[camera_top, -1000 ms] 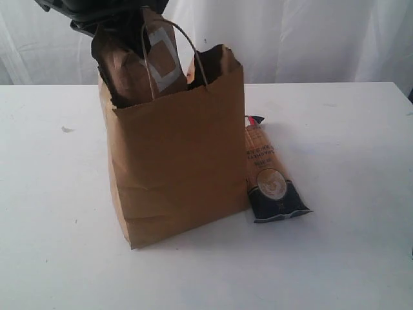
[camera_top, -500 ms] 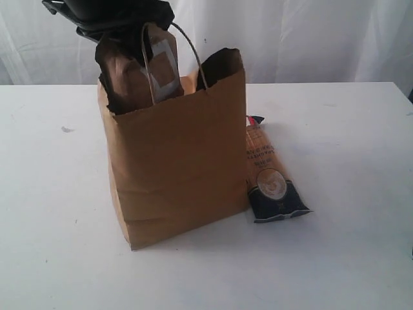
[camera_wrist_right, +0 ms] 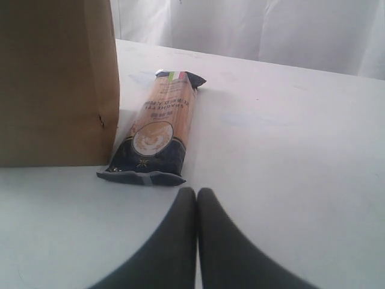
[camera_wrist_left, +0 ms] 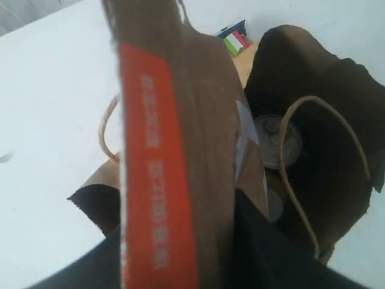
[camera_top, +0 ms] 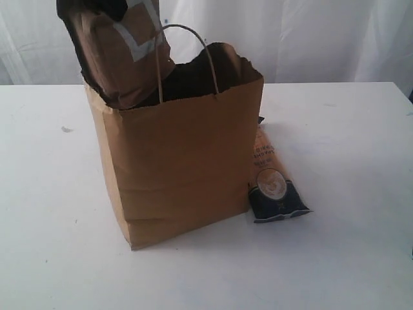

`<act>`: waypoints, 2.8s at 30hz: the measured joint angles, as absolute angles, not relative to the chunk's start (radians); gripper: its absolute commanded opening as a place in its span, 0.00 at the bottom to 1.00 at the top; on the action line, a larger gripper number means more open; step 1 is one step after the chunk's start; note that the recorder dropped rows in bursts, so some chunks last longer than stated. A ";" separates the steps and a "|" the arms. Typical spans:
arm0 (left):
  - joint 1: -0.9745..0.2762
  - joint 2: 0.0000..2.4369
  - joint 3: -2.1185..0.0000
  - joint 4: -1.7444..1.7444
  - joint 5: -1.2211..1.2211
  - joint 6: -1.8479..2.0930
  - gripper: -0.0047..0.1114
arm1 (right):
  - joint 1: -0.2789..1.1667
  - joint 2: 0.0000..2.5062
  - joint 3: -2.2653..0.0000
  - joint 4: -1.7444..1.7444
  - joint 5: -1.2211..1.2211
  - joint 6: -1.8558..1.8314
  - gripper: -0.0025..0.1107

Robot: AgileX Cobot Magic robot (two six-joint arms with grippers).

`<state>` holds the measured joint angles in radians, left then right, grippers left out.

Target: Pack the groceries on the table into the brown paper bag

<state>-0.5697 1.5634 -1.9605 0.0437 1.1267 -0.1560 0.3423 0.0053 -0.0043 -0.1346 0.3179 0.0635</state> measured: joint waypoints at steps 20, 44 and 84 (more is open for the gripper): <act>-0.570 1.528 -1.960 -0.037 1.061 0.000 0.04 | 0.342 0.005 -0.004 -0.135 0.316 0.064 0.02; -0.570 1.599 -1.960 -0.042 1.127 -0.014 0.04 | 0.342 0.005 -0.004 -0.135 0.316 0.064 0.02; -0.570 1.664 -1.803 0.131 1.122 -0.416 0.04 | 0.342 0.005 -0.004 -0.135 0.316 0.064 0.02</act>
<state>-0.5703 1.6637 -1.8034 0.1309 1.1219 -0.4158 0.3423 0.0053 -0.0043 -0.1346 0.3155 0.0635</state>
